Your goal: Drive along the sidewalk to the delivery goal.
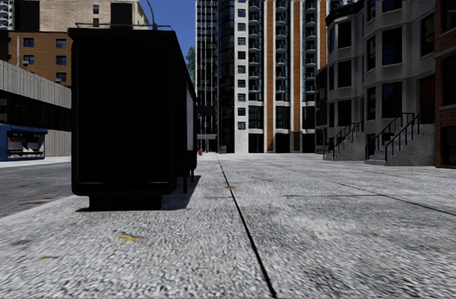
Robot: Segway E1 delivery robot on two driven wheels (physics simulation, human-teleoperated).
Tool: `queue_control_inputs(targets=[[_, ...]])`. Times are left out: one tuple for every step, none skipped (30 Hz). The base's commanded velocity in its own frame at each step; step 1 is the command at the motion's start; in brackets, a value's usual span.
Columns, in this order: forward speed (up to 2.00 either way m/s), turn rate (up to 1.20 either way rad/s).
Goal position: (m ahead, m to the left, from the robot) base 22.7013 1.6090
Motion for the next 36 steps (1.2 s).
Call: queue_control_inputs(targets=[[2.0,-0.34],[2.0,-0.34],[2.0,-0.34],[2.0,-0.34],[2.0,-0.34],[2.0,-0.34],[2.0,-0.34],[2.0,0.0],[2.0,0.0],[2.0,0.0],[2.0,0.0],[2.0,0.0],[2.0,0.0],[2.0,0.0],[2.0,0.0],[2.0,0.0],[2.0,0.0],[2.0,0.0],[2.0,0.0],[2.0,0.0],[2.0,0.0],[2.0,0.0],[2.0,0.0],[2.0,0.0],[2.0,0.0],[2.0,0.0],[2.0,0.0],[2.0,0.0],[2.0,0.0],[2.0,0.0],[2.0,0.0],[2.0,0.0],[2.0,0.03],[2.0,0.07],[2.0,0.09],[2.0,0.09]])
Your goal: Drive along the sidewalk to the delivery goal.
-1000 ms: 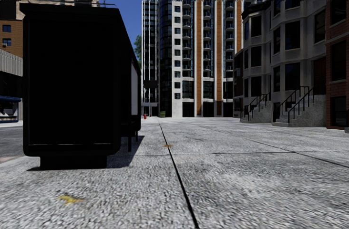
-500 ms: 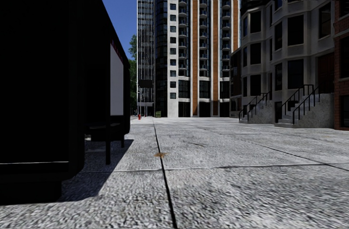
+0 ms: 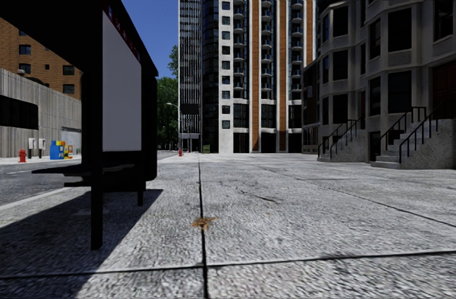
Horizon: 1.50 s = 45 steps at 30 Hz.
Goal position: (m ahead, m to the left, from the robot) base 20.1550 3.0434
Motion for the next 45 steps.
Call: queue_control_inputs(targets=[[2.0,0.1],[2.0,0.11],[2.0,0.15],[2.0,0.15],[2.0,0.17],[2.0,0.18],[2.0,0.18],[2.0,0.19],[2.0,0.2],[2.0,0.24],[2.0,0.27],[2.0,0.27],[2.0,0.27],[2.0,0.28],[2.0,0.28],[2.0,0.28],[2.0,0.28],[2.0,0.28],[2.0,0.28],[2.0,0.28],[2.0,0.28],[2.0,0.28],[2.0,0.28],[2.0,0.28],[2.0,0.28],[2.0,0.28],[2.0,0.28],[2.0,0.28],[2.0,0.28],[2.0,0.28],[2.0,0.28],[2.0,0.28],[2.0,0.28],[2.0,0.28],[2.0,0.28],[2.0,0.28],[2.0,0.28],[2.0,0.28],[2.0,0.28],[2.0,0.0],[2.0,0.0],[2.0,0.0],[2.0,0.0],[2.0,0.0],[2.0,0.0]])
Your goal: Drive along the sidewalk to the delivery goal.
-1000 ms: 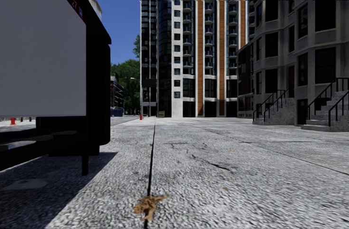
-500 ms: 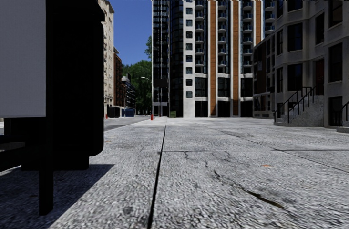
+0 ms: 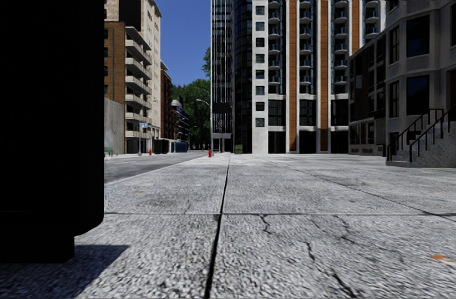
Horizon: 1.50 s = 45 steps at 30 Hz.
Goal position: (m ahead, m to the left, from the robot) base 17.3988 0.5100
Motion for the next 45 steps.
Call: queue_control_inputs(targets=[[2.0,0.0],[2.0,0.0],[2.0,0.0],[2.0,0.0],[2.0,0.0],[2.0,0.0],[2.0,0.0],[2.0,0.0],[2.0,0.0],[2.0,0.0],[2.0,0.0],[2.0,0.0],[2.0,0.0],[2.0,0.0],[2.0,0.0],[2.0,0.0],[2.0,0.0],[2.0,0.0],[2.0,0.0],[2.0,0.0],[2.0,0.0],[2.0,0.0],[2.0,0.0],[2.0,0.0],[2.0,0.0],[2.0,0.0],[2.0,0.0],[2.0,0.0],[2.0,0.0],[2.0,0.0],[2.0,0.0],[2.0,0.0],[2.0,0.0],[2.0,0.0],[2.0,0.0],[2.0,0.0],[2.0,0.0],[2.0,0.0],[2.0,0.0],[2.0,0.0],[2.0,0.0],[2.0,0.0],[2.0,0.0],[2.0,0.0],[2.0,0.0]])
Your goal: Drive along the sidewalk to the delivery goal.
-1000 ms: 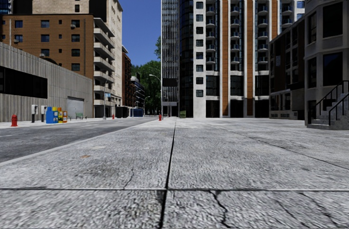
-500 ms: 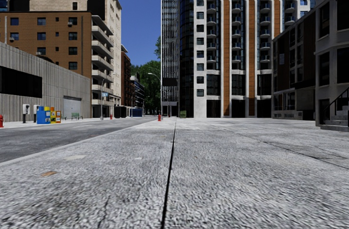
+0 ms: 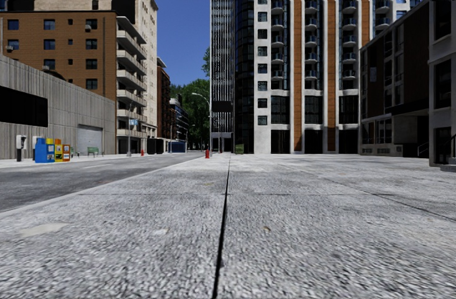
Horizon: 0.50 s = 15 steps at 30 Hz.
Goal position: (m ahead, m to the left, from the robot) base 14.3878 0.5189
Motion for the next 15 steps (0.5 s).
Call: queue_control_inputs(targets=[[2.0,0.0],[2.0,0.0],[2.0,0.0],[2.0,0.0],[2.0,0.0],[2.0,0.0],[2.0,0.0],[2.0,0.0],[2.0,0.0],[2.0,0.0],[2.0,0.0],[2.0,0.0],[2.0,0.0],[2.0,0.0],[2.0,0.0]])
